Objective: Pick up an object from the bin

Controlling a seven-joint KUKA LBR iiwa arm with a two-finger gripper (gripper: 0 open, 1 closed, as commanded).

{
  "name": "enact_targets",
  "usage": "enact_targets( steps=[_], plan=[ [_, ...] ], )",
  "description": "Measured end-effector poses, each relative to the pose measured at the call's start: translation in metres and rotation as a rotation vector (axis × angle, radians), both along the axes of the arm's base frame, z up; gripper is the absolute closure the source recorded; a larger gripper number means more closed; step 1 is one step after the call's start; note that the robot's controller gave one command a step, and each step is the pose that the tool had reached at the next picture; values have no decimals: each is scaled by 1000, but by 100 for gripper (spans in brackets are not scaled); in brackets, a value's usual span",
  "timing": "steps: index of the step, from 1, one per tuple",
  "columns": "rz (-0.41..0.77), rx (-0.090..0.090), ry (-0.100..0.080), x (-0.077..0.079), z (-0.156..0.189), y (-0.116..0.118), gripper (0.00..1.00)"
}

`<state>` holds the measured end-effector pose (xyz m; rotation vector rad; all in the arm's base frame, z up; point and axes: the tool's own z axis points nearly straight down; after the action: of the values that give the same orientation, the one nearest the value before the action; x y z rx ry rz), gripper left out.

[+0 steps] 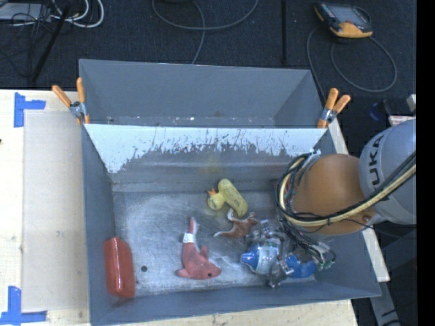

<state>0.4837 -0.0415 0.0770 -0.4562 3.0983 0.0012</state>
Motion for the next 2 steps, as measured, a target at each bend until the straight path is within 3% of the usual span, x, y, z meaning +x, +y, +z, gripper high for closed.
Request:
enact_targets(
  steps=[2],
  plan=[
    [0,0,2,0,1,0,100]
  ],
)
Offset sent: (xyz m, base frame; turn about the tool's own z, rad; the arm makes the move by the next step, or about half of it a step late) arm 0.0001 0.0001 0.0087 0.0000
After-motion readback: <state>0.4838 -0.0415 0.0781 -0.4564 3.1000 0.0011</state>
